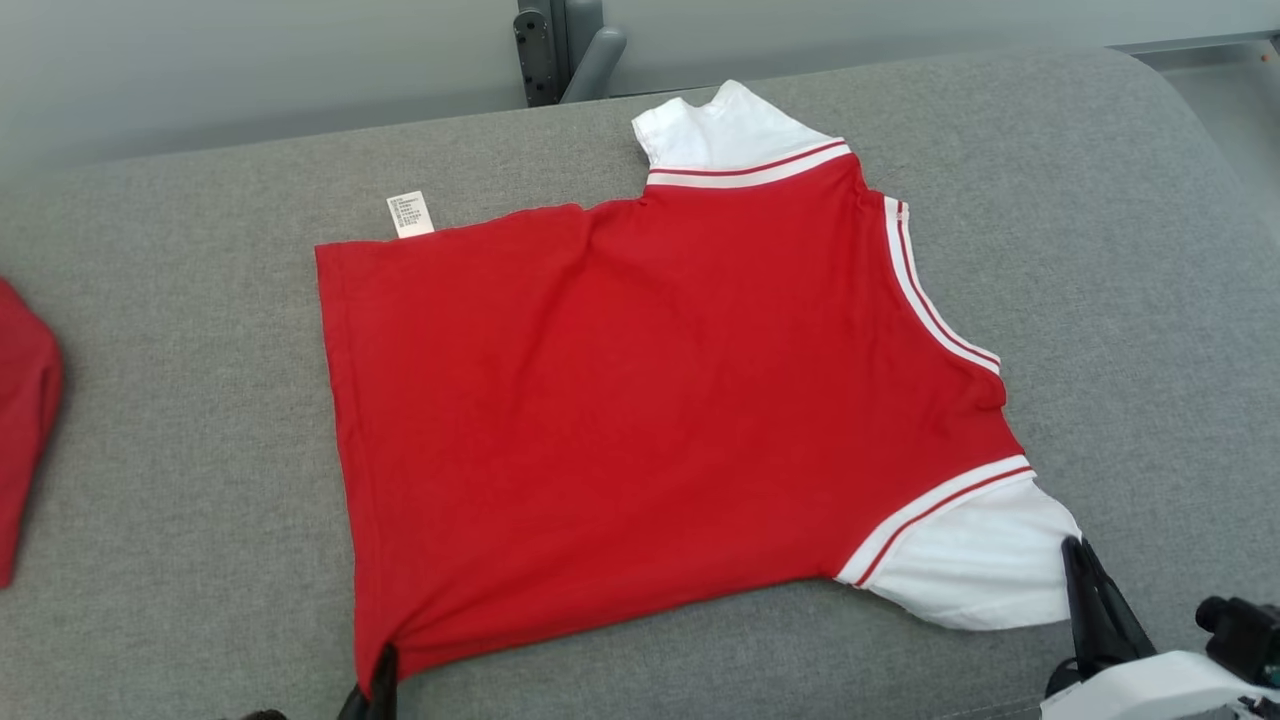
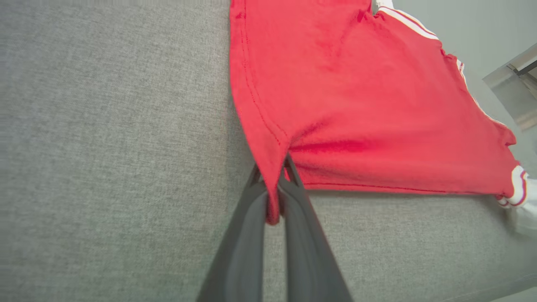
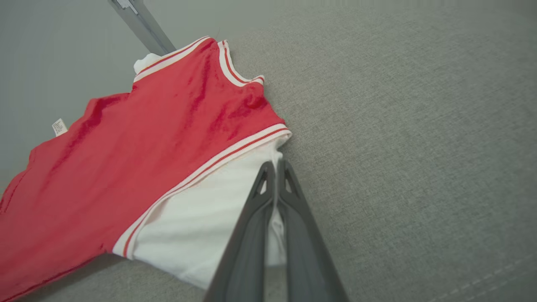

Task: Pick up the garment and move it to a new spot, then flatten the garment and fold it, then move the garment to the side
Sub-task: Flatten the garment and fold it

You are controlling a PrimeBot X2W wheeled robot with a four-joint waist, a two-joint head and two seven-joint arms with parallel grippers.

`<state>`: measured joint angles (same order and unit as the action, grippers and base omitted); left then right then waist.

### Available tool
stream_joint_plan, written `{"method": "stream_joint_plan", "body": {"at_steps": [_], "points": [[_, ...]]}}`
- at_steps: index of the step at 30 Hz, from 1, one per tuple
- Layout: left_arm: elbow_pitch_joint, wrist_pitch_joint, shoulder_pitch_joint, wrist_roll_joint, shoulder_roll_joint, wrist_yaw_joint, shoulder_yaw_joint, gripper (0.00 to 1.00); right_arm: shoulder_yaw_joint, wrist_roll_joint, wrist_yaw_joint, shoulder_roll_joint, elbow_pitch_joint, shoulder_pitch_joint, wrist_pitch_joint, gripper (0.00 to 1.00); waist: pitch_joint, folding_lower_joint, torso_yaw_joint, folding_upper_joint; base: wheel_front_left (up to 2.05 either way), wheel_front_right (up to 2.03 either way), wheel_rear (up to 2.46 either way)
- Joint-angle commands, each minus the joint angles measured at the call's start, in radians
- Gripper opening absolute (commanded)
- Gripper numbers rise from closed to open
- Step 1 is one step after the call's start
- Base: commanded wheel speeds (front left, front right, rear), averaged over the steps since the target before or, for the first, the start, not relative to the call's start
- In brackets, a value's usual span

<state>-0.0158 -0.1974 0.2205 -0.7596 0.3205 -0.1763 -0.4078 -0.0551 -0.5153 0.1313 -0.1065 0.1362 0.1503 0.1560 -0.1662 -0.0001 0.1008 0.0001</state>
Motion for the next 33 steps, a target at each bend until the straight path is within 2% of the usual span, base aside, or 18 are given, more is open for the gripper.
{"method": "stream_joint_plan", "body": {"at_steps": [1, 3, 11, 17, 22, 26, 29, 33], "points": [[0.029, 0.032, 0.007, -0.020, 0.017, -0.016, 0.014, 0.00, 0.011, 0.015, -0.001, -0.008, -0.025, -0.029, -0.013, 0.00, -0.007, 0.0001, 0.003, -0.0001, 0.00, 0.00, 0.00], [0.050, 0.054, 0.001, -0.027, 0.027, -0.021, 0.014, 0.00, 0.022, 0.020, -0.001, -0.014, -0.036, -0.040, -0.022, 0.00, -0.011, 0.0001, 0.004, -0.0001, 0.00, 0.00, 0.00], [0.181, 0.274, -0.080, -0.071, 0.112, -0.039, 0.005, 0.00, 0.054, 0.018, -0.001, -0.062, -0.094, -0.172, -0.101, 0.00, -0.045, 0.0001, -0.010, -0.0001, 0.00, 0.00, 0.00], [0.205, 0.433, -0.187, -0.096, 0.160, -0.019, -0.026, 0.00, 0.061, 0.022, -0.001, -0.102, -0.073, -0.278, -0.174, 0.00, -0.050, 0.0001, -0.032, -0.0001, 0.00, 0.00, 0.00], [0.188, 0.544, -0.290, -0.124, 0.193, 0.002, -0.029, 0.00, 0.077, 0.023, -0.001, -0.116, -0.017, -0.379, -0.228, 0.00, -0.059, 0.0001, -0.044, -0.0001, 0.00, 0.00, 0.00], [0.159, 0.653, -0.379, -0.193, 0.196, 0.031, -0.030, 0.00, 0.092, 0.036, -0.001, -0.129, 0.048, -0.458, -0.258, 0.00, -0.075, 0.0001, -0.061, -0.0001, 0.00, 0.00, 0.00], [0.112, 0.739, -0.457, -0.249, 0.184, 0.044, -0.028, 0.00, 0.104, 0.046, -0.001, -0.152, 0.095, -0.518, -0.276, 0.00, -0.095, 0.0001, -0.079, -0.0001, 0.00, 0.00, 0.00], [0.021, 0.831, -0.581, -0.300, 0.174, 0.036, -0.019, 0.00, 0.127, 0.055, -0.001, -0.169, 0.152, -0.597, -0.295, 0.00, -0.129, 0.0001, -0.096, -0.0001, 0.00, 0.00, 0.00]]}}
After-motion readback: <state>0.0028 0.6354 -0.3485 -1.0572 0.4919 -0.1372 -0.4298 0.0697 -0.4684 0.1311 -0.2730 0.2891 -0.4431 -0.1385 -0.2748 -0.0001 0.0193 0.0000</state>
